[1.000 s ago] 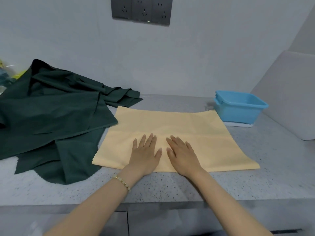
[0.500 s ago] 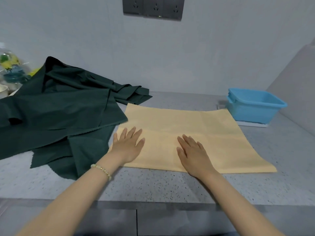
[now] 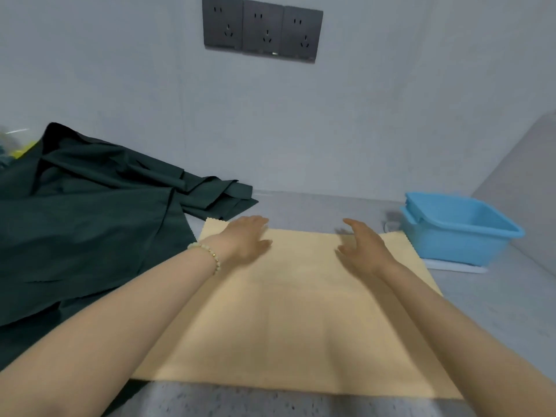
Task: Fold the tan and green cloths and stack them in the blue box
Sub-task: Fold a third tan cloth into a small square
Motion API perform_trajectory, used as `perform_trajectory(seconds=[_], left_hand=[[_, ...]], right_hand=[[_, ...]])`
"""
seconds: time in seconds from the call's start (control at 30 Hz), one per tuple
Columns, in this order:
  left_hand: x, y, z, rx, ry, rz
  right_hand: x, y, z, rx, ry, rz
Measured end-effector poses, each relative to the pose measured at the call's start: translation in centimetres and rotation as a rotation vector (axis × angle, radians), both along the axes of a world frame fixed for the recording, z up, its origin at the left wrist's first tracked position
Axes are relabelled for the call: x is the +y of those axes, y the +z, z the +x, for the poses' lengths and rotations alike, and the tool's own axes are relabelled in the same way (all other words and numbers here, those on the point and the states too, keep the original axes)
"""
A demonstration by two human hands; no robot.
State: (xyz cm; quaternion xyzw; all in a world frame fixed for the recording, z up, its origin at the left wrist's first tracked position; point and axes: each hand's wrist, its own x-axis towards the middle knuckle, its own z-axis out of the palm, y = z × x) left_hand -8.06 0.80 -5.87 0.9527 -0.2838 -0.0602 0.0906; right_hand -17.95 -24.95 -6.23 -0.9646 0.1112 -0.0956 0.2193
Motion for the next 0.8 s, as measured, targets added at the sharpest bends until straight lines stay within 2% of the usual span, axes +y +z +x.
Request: perform_trajectory(seconds=[0.13,0.23,0.37,0.53,0.67,0.8], left_hand=[[-1.6,-1.7,3.5,-0.012,0.036,0.078],[-2.3,-2.4,4.8,-0.067,0.036,0.076],[-2.7,-1.9,5.0,-0.086,0.06,-0.02],[-1.2,-0.6,2.7,-0.287,-0.125,-0.088],[1.4,0.6,0.0,-0.466,-0.304,-0.19],[3.6,2.8,-4.7,-0.719,-0.417,-0.257]], right_hand=[[-2.3,-1.5,2.5,0.148,0.0,-0.128],[-3.2,-2.2,3.3,0.136,0.028,-0.152],[-4.1,-2.2,3.7,0.105,0.102,-0.199],[-3.8,-1.2,1.7,-0.004,0.24,-0.273],[-3.2,0.5,-1.9,-0.203,0.321,-0.352],[-2.0,2.5,-7.0,-0.319,0.328,-0.344]])
